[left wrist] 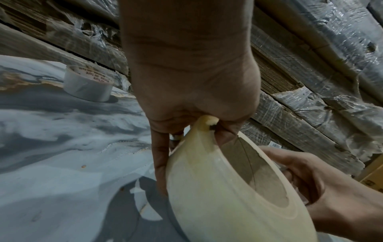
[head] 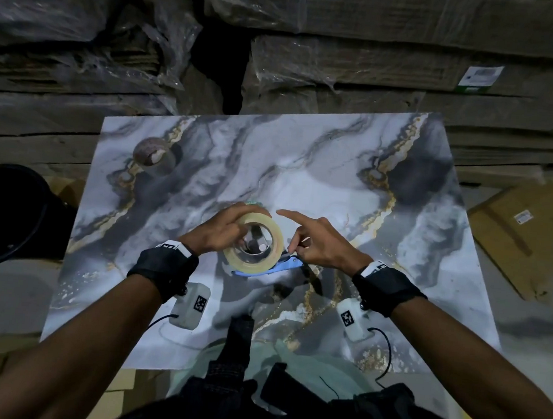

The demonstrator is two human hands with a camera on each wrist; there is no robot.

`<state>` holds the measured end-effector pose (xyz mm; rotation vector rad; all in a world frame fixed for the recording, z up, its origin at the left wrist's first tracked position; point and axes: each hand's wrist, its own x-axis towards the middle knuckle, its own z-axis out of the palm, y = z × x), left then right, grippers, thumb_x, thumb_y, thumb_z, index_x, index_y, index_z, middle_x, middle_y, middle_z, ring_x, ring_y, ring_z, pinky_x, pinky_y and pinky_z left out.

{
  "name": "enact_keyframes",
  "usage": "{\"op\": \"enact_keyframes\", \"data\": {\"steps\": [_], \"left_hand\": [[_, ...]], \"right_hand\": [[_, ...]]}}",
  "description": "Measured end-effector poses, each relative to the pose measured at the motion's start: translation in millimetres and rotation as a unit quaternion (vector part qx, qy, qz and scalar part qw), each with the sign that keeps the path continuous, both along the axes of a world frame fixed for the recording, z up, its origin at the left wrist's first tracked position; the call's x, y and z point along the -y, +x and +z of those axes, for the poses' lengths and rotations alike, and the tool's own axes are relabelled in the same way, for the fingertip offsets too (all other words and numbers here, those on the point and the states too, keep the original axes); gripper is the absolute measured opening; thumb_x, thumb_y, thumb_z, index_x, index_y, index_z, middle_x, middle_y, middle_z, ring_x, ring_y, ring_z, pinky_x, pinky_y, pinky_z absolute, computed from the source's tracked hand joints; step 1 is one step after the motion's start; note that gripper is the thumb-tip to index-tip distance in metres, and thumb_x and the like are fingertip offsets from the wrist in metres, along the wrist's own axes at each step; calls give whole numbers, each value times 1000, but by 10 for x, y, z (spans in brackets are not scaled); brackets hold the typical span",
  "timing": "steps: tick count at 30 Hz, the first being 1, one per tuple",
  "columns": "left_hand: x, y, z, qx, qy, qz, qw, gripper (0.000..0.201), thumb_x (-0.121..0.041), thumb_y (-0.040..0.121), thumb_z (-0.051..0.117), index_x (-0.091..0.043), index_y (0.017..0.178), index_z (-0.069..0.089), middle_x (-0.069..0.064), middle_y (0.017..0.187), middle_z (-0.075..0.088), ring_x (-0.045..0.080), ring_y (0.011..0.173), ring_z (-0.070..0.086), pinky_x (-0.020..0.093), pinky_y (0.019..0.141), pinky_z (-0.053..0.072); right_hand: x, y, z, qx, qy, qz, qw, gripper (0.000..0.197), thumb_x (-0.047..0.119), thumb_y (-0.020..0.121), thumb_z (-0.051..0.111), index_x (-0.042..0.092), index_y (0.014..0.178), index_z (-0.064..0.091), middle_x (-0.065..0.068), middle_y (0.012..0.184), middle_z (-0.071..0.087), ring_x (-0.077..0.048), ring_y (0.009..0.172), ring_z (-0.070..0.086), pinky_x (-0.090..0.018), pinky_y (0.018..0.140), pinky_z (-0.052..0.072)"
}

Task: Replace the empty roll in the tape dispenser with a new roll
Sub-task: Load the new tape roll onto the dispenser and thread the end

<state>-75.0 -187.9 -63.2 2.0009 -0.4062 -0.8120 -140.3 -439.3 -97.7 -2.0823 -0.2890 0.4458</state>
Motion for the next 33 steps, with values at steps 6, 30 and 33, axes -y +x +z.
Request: {"op": "enact_keyframes", "data": {"steps": [6, 30, 33], "left_hand": [[-10, 13, -32, 3, 11, 0, 1000, 52, 10, 81, 51, -9, 127, 66, 13, 131, 63, 20, 118, 62, 43, 103, 50], [-19, 8, -40, -41, -20, -32, 998, 59, 1, 71, 52, -37, 113, 69, 4, 136, 64, 14, 128, 57, 28, 107, 47], [4, 24, -33, -31, -31, -36, 998, 59, 5, 70, 52, -32, 112, 70, 2, 130, 65, -2, 116, 60, 19, 100, 49]], "right_hand": [[111, -93, 110, -65, 10, 49, 997, 53, 12, 73, 80, 27, 118, 55, 5, 97, 74, -12, 97, 72, -29, 101, 57], [114, -59, 114, 6, -59, 107, 992, 24, 10, 78, 81, 19, 101, 83, 10, 105, 74, -2, 96, 69, -21, 92, 58], [97, -57, 135, 13, -72, 122, 990, 27, 8, 78, 78, 19, 102, 82, 9, 105, 73, -4, 95, 69, -22, 93, 58]]}}
